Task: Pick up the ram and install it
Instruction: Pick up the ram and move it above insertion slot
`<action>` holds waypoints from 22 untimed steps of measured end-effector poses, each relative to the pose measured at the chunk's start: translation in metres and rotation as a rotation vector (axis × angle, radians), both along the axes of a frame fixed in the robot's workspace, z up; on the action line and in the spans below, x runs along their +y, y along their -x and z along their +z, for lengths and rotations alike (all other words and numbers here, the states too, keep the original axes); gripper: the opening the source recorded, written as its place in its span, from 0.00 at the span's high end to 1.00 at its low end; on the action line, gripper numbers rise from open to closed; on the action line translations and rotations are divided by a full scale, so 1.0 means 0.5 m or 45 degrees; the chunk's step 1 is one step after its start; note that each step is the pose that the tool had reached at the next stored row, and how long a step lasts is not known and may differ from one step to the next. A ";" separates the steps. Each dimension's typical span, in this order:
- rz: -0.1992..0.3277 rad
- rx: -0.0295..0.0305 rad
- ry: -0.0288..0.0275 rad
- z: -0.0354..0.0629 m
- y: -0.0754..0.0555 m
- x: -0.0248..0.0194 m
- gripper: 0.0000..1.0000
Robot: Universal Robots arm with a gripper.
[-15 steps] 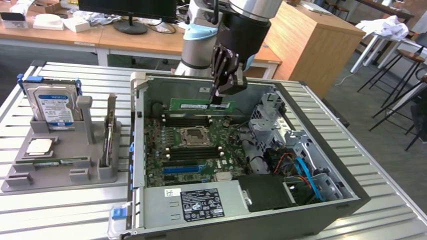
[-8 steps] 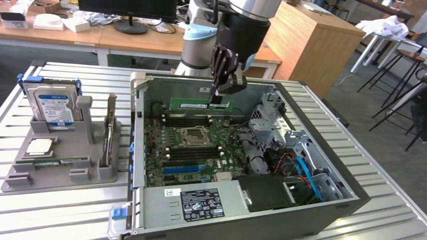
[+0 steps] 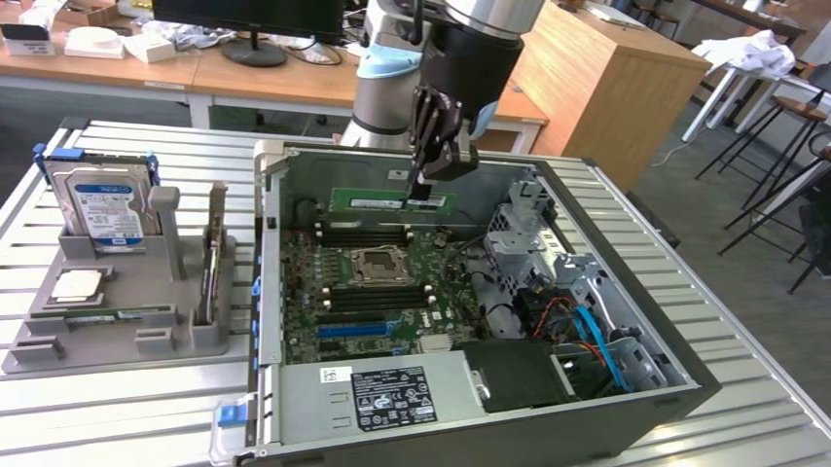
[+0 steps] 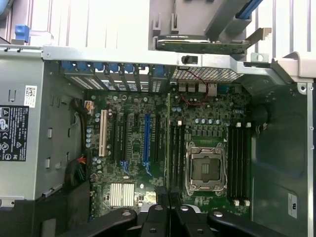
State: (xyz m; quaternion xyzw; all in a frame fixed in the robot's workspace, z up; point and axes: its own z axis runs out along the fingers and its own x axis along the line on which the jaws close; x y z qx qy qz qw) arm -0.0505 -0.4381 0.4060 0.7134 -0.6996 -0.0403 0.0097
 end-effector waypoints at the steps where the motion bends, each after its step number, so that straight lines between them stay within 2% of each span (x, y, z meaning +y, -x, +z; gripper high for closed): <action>1: 0.000 0.0001 0.0001 0.000 0.000 0.0019 0.89; 16: 0.000 0.0001 0.0001 -0.001 0.000 0.0338 0.89; 22: 0.000 0.0001 0.0001 -0.001 0.000 0.0393 0.89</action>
